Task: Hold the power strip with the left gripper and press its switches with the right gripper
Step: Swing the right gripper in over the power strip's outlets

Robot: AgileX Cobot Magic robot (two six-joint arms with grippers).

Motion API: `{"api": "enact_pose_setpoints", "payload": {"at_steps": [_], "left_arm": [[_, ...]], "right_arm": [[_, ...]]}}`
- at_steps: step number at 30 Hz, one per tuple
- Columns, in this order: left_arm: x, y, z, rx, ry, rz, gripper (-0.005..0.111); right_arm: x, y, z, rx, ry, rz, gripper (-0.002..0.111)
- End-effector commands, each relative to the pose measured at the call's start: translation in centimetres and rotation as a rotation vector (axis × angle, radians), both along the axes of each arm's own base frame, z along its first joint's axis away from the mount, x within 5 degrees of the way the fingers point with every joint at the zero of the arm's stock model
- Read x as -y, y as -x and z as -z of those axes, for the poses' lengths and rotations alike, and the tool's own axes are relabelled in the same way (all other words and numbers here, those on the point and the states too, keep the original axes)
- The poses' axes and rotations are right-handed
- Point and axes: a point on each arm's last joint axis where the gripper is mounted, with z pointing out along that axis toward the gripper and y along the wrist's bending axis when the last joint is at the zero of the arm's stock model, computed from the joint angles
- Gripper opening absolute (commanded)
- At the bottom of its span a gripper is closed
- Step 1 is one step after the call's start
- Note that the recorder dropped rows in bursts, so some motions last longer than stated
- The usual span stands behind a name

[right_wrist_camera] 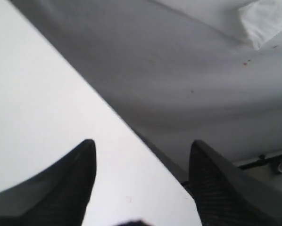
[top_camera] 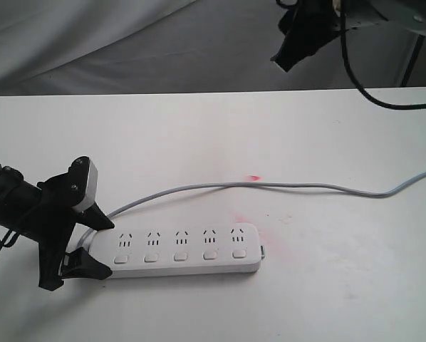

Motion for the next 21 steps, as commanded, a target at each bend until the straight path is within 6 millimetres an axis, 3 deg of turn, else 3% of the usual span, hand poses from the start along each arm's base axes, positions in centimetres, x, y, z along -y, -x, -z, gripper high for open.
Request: {"api": "enact_pose_setpoints", "payload": {"at_steps": [1, 6, 11, 13, 18, 21], "left_arm": [[0.2, -0.1, 0.0, 0.000, 0.010, -0.007, 0.048], [0.2, -0.1, 0.0, 0.000, 0.010, -0.007, 0.048], [0.2, -0.1, 0.0, 0.000, 0.010, -0.007, 0.048], [0.2, -0.1, 0.0, 0.000, 0.010, -0.007, 0.048], [0.2, -0.1, 0.0, 0.000, 0.010, -0.007, 0.048], [0.2, -0.1, 0.0, 0.000, 0.010, -0.007, 0.048]], "right_arm": [[-2.1, 0.0, 0.9, -0.180, -0.007, -0.235, 0.054], [-4.9, 0.0, 2.1, -0.225, -0.150, -0.501, 0.054], [-6.1, -0.9, 3.5, -0.230, -0.276, -0.535, 0.055], [-6.2, -1.2, 4.4, -0.254, -0.273, -0.538, 0.062], [-6.6, -1.8, 7.5, -0.375, -0.250, -0.584, 0.096], [-6.8, -2.2, 9.1, -0.422, -0.256, -0.582, 0.101]]}}
